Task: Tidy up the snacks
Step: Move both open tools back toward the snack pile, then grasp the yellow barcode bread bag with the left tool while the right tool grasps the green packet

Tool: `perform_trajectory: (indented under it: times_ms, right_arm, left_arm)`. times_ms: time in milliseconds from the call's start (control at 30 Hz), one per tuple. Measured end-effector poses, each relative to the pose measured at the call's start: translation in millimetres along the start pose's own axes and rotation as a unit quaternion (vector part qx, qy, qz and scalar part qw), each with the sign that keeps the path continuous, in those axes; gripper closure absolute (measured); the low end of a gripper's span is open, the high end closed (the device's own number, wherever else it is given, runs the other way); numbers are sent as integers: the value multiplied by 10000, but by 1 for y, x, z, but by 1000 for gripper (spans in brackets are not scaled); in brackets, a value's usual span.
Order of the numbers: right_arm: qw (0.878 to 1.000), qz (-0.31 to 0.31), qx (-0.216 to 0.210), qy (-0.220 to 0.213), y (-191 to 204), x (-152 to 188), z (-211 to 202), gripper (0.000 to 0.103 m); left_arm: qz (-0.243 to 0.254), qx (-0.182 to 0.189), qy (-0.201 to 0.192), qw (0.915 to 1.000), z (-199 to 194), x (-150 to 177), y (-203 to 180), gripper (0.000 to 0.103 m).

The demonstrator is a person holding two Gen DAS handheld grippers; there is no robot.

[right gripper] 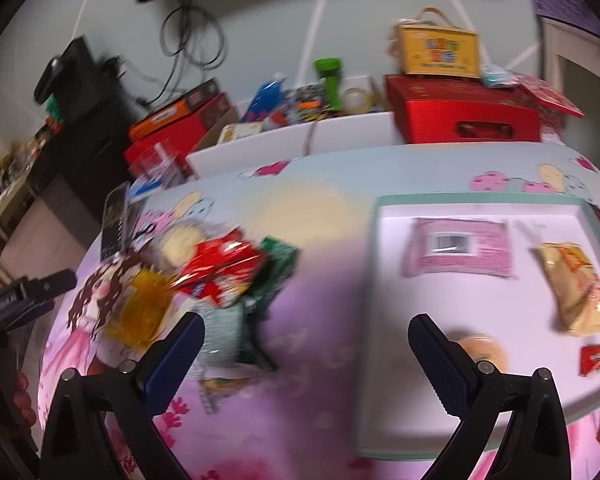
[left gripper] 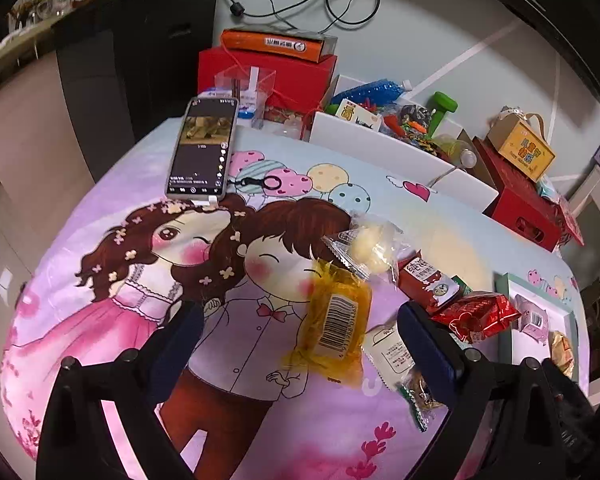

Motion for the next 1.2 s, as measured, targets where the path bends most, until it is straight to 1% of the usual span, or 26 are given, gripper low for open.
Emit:
perform_trajectory:
  times_ms: [300, 467, 600, 733, 800, 867, 900, 933, 967, 1033, 1067, 1133, 1200]
  right_arm:
    - [9984, -462, 45, 317, 35, 11, 30, 0]
    - [9967, -682, 104, 424, 48, 15, 43, 0]
    - [9957, -771, 167, 487, 52, 17, 50, 0]
    - [9953, -767, 206, 557, 52, 18, 57, 3]
    - [9951, -778, 210, 568, 52, 18, 58, 8]
    - [9951, -779, 214, 577, 53, 19, 59, 19]
    - [9951, -775, 193, 590, 53, 19, 59, 21]
    - [9951, -768, 151, 602, 52, 19, 58, 28]
    - [9951, -767, 123, 608, 53, 19, 58, 31]
    - [9949, -780, 55, 632, 54, 19, 57, 47]
    - [9948, -787, 38, 642, 54, 19, 56, 47]
    - [9945, -818, 16, 661, 56, 20, 56, 49]
    - [9945, -816, 0, 661, 56, 21, 55, 49]
  left_arm:
    - [77, 460, 448, 9979, 40, 3, -9, 6]
    - [112, 614, 662, 9958, 59, 5, -14, 6]
    - [149, 733, 784, 9941, 71, 7, -18, 6]
    - [190, 742, 862, 9933, 79, 8, -22, 6]
    - [188, 750, 875, 9932, 82, 8, -22, 10]
    - [190, 766, 874, 9930, 84, 8, -23, 19]
    - [195, 779, 875, 9929, 84, 8, -23, 23]
    - [201, 793, 882, 9927, 85, 8, -24, 30]
    - [202, 802, 885, 9926, 86, 8, -24, 37]
    - [229, 787, 900, 9926, 86, 9, -25, 45]
    - [251, 765, 899, 9927, 86, 9, -25, 50]
    - [257, 752, 897, 9928, 86, 9, -25, 56]
    - [229, 796, 897, 9925, 85, 10, -24, 58]
Point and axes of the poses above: each gripper's, at about its wrist camera, not at the fingertips, and z roughly the way its jaws point, y to its left, x to its underside, the point moved 1 cm from there along z, roughly the way its jaws point, and after that the axes turned 8 degrees about z, right-handed, at the moved point
